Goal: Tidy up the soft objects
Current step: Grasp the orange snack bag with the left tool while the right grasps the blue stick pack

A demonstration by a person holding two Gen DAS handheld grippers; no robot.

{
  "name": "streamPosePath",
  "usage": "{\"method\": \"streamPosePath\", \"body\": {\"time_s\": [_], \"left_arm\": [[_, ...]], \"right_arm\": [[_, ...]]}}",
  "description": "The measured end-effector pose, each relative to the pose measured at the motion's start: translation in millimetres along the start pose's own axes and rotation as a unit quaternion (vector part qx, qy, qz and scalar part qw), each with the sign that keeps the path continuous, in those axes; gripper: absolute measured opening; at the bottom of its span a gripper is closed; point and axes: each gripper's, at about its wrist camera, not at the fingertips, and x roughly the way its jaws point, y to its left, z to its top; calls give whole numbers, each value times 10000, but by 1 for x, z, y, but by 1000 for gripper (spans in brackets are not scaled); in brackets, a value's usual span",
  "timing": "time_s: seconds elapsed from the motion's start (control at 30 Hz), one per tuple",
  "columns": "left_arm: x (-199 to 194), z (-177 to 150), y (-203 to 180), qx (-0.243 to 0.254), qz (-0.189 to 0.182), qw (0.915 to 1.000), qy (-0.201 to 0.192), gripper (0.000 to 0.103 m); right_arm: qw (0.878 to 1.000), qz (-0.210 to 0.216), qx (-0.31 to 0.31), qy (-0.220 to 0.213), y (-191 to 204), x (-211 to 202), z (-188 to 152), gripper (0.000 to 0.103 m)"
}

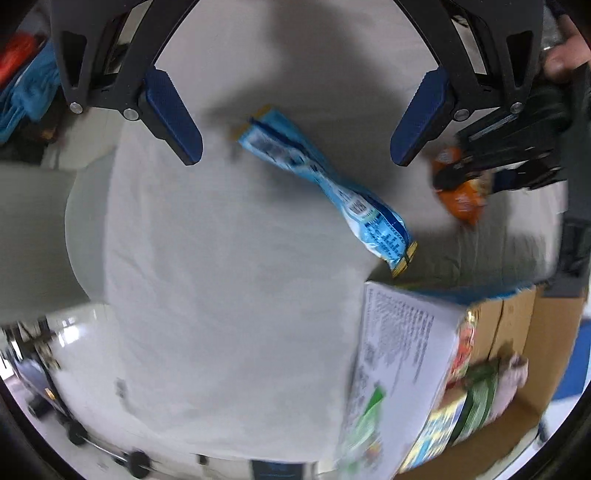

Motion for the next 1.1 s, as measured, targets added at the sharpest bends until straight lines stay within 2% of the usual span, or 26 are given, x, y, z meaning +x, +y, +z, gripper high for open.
{"method": "streamPosePath", "body": {"time_s": [0.1, 0.17, 0.23, 0.27, 0.33, 0.4, 0.43, 0.53, 0.67, 0.77, 0.97, 1.1], "left_arm": [[-2, -13, 22, -116, 146, 9998, -55, 48], [-3, -22, 36, -255, 157, 9995, -41, 48], [-1, -29, 46, -344, 167, 9993, -20, 48], [0, -32, 49, -379, 179, 9991, -22, 48], [3, -36, 55, -449, 181, 9988, -15, 48], [5, -40, 59, -493, 134, 9987, -11, 48], [5, -42, 60, -501, 109, 9987, -29, 48], [6, -44, 63, -489, 90, 9987, -91, 48], [8, -49, 70, -487, 83, 9987, -137, 48], [2, -51, 77, -450, 156, 9986, -222, 48], [-7, -67, 71, -383, 67, 9986, -366, 48], [-27, -76, 74, -374, -76, 9981, -489, 48]], "right_arm": [[9994, -158, -273, 162, 14, 24, 6, 91], [9986, -233, -371, 307, 22, 39, 5, 68], [9969, -491, -383, 485, 29, 52, 0, 55], [9975, -494, -288, 416, 30, 52, -3, 52], [9972, -249, -41, 709, 34, 56, -12, 43], [9939, 318, 198, 1035, 40, 60, -20, 42], [9928, 402, 302, 1084, 42, 62, -21, 43], [9924, 136, 656, 1033, 48, 65, -19, 44], [9900, -193, 1040, 930, 50, 67, -20, 31], [9902, -92, 1075, 887, 46, 66, -29, 23], [9929, 121, 977, 667, 43, 47, -56, 20], [9953, 349, 814, 400, 52, 18, -70, 20]]}}
